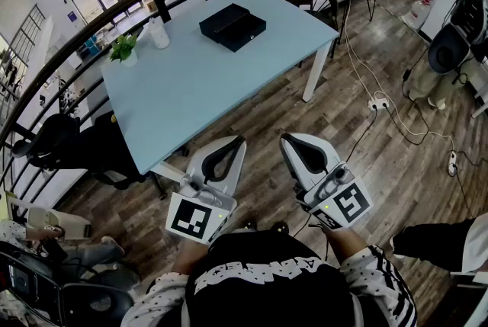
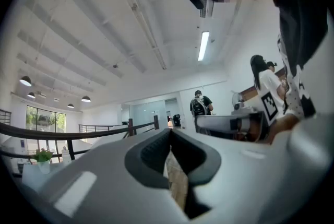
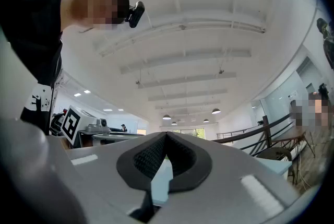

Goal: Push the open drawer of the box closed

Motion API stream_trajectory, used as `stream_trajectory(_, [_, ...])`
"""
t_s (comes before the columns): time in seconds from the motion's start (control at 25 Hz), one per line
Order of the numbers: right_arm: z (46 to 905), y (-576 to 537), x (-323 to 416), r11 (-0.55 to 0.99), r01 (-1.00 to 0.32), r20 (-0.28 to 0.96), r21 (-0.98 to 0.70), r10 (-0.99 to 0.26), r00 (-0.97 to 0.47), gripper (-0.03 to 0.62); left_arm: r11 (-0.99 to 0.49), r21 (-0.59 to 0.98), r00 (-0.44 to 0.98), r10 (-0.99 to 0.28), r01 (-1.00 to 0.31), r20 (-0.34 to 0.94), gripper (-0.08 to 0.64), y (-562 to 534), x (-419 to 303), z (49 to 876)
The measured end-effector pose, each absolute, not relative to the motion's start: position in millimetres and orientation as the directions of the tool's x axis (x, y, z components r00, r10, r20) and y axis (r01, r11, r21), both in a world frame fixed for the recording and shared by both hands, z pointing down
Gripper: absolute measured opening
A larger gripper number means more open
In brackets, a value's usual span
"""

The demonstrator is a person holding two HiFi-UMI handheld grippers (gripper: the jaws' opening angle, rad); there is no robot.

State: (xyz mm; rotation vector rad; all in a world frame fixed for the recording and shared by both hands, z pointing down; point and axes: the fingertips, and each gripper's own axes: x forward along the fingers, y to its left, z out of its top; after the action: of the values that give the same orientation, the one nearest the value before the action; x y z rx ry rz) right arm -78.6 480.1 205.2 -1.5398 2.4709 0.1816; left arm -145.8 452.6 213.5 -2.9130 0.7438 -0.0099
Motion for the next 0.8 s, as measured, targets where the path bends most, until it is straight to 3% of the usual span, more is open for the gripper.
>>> stream_trajectory(0.32, [206,498,-57,0.43,-0.902,-0.266,-0.044,-0.875,-0.404,0.0,-0.881,-0.168,0.896,-0.441,-0.442,-0.042,0.0,467,-122,212])
stream_trajectory(0.8, [209,553,14,0.278,-0.96,-0.238,-0.039,-0.935,-0.261,0.0,-0.943,-0.172,0.959,-0.282,-0.284,-0.037,0.0,508,-39,211])
